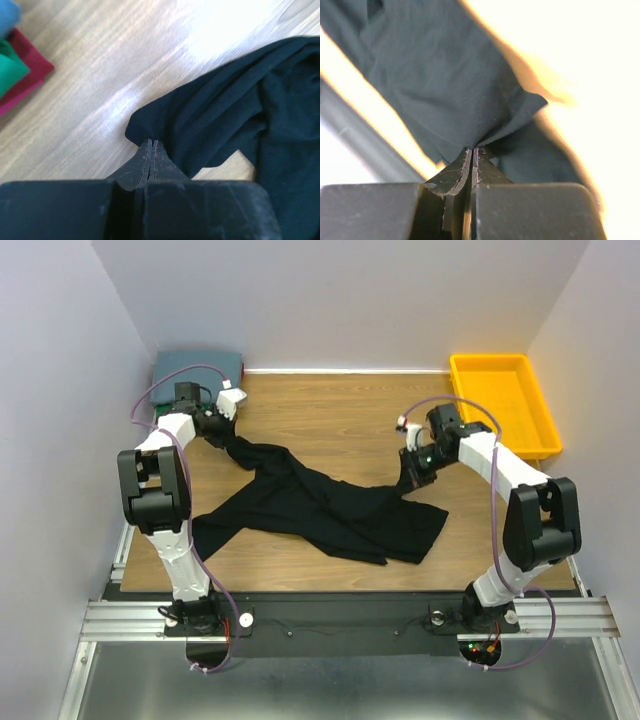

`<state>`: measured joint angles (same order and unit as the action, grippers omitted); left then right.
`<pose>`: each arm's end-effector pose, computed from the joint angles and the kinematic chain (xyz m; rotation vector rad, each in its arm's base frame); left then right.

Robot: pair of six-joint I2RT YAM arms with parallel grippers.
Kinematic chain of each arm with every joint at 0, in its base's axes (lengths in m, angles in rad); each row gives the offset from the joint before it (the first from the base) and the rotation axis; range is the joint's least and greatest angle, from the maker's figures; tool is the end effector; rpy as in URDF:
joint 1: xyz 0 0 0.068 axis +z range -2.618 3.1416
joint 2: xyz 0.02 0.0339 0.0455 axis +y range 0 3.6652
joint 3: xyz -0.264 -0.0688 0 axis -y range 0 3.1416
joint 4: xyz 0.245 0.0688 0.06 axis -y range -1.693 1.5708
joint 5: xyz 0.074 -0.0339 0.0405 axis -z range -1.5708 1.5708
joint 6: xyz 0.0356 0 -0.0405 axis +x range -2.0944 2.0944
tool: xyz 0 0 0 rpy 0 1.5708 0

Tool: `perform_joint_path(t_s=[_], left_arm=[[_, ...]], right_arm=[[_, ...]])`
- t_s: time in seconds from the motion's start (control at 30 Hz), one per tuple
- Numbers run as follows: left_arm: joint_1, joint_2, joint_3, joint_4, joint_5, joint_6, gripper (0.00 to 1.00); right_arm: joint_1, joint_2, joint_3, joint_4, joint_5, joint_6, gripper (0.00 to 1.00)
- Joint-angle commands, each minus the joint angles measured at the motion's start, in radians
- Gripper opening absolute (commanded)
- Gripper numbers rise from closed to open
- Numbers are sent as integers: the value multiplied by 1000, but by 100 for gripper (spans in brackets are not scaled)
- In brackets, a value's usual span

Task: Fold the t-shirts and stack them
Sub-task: Flatten the tshirt out

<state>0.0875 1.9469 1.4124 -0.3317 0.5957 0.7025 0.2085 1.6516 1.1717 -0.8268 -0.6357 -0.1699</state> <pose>0.4255 0.0173 0.2070 0.9267 2.0758 -0.3205 0.3020 0.0855 0.2177 -0.6359 2.6813 0.9127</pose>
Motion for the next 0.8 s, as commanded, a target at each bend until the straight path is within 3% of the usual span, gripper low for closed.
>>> perform_joint_path(t_s=[0.0,0.4,0.6,0.77], left_arm=[[34,-111,109,-35,94,-57,0],[49,-293,345,3,158,-204,0],[75,-518,293,158,168,-305,0],[77,-744,166,321,144,-380,0]], right_arm=[[-27,-62,164,26,203,-81,0],[-156,31,736,141,524,-166,1],[-166,-41,902,195,580,-171,1],[-167,-179,977,229,613,-169,1]])
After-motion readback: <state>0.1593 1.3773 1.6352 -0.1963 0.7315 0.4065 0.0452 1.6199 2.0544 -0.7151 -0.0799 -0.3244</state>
